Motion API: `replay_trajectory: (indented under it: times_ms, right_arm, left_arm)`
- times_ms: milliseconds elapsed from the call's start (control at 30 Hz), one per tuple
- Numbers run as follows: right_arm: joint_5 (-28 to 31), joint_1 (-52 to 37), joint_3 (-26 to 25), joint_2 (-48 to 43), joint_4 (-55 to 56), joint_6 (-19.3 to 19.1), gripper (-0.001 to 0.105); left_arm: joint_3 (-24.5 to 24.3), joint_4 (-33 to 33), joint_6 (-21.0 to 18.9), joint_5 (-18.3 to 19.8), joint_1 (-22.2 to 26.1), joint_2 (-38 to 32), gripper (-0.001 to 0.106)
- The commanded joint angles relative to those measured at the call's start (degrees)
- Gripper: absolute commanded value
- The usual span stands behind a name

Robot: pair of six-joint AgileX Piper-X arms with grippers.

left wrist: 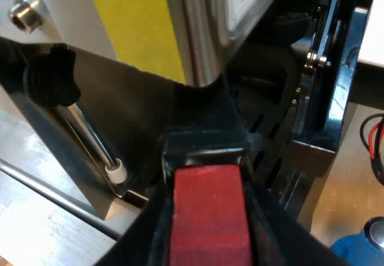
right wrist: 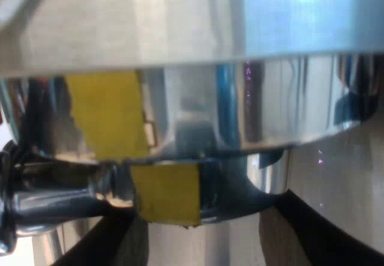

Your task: Put the handle in the coffee machine

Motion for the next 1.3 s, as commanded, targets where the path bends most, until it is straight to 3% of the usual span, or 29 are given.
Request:
replay_trajectory:
  times_ms: [33,167,600,900,1000,1067,1167,1300]
  right_arm:
    - [-1.2,-0.4,-0.7,-1.3,-4.9,-1.1,0.044]
    - [-1.2,-0.4,-0.7,-1.3,-4.9,-1.1,0.044]
    - [-1.2,-0.4,-0.7,-1.3,-4.9,-1.1,0.044]
    - [-1.2,-0.4,-0.7,-1.3,-4.9,-1.1,0.044]
    - [-1.2,-0.4,-0.7,-1.3,-4.9,-1.1,0.044]
    - [-1.2,-0.4,-0.7,-1.3,-4.9,-1.1,0.044]
    - [-1.2,-0.4,-0.7,-1.3,-4.9,-1.1,0.044]
    - [-1.0,-0.4,-0.7,-1.3,-4.9,-1.1,0.044]
  left_arm:
    - [-0.9,-1.3,1.4,2.9,-0.3,-1.2,0.043]
    - [-0.9,-1.3,1.2,2.9,-0.3,-1.2,0.057]
    - [-0.9,-0.8,1.2,2.9,-0.3,-1.2,0.058]
    - [-0.9,-0.9,0.9,2.9,2.4,-3.1,0.057]
    - [-1.7,-0.9,-2.4,3.5,3.9,-3.1,0.043]
    - [-2.7,-0.9,-2.8,5.0,4.8,-3.1,0.024]
    - [-4.0,-0.9,-2.8,4.3,4.9,-3.1,0.002]
    - [-5.5,-0.9,-2.7,2.0,4.9,-2.7,0.000]
